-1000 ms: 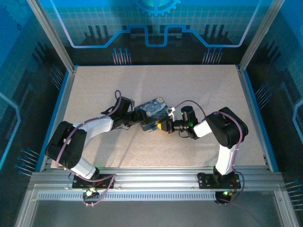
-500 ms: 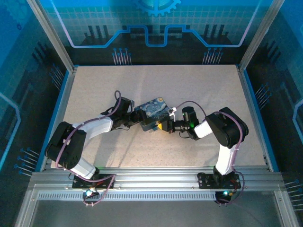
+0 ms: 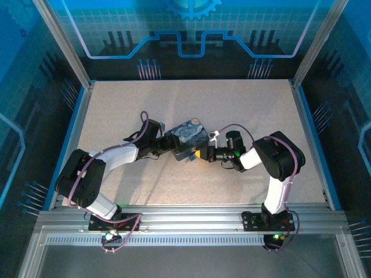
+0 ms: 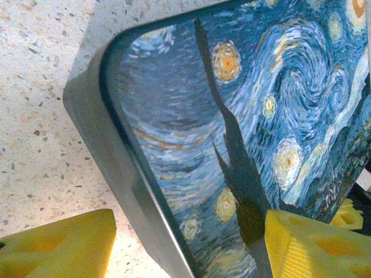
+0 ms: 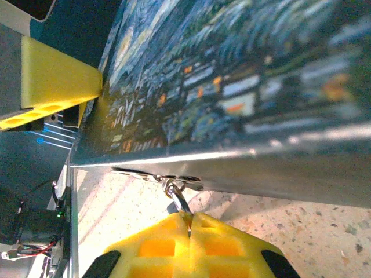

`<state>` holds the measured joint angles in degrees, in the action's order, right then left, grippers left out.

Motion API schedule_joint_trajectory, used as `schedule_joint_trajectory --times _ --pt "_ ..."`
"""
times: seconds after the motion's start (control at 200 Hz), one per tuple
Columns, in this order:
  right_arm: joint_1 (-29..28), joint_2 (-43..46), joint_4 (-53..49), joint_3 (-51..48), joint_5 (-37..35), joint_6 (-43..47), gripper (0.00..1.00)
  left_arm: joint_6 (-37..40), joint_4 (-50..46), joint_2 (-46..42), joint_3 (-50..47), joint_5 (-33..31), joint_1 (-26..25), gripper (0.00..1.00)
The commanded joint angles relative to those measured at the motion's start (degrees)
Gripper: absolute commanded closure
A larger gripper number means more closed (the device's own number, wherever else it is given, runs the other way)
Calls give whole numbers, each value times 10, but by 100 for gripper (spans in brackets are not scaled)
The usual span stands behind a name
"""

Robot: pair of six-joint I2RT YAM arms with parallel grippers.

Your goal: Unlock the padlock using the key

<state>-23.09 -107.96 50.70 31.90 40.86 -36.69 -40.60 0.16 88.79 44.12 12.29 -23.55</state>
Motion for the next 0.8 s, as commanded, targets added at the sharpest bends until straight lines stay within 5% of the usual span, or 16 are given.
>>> schedule_joint_trajectory --times 0.0,0.795 --pt "16 6 49 -1 12 -8 100 0 -49 7 -21 -6 -4 32" --pt "42 43 20 -28 3 -7 100 0 -52 -18 -16 -3 -4 25"
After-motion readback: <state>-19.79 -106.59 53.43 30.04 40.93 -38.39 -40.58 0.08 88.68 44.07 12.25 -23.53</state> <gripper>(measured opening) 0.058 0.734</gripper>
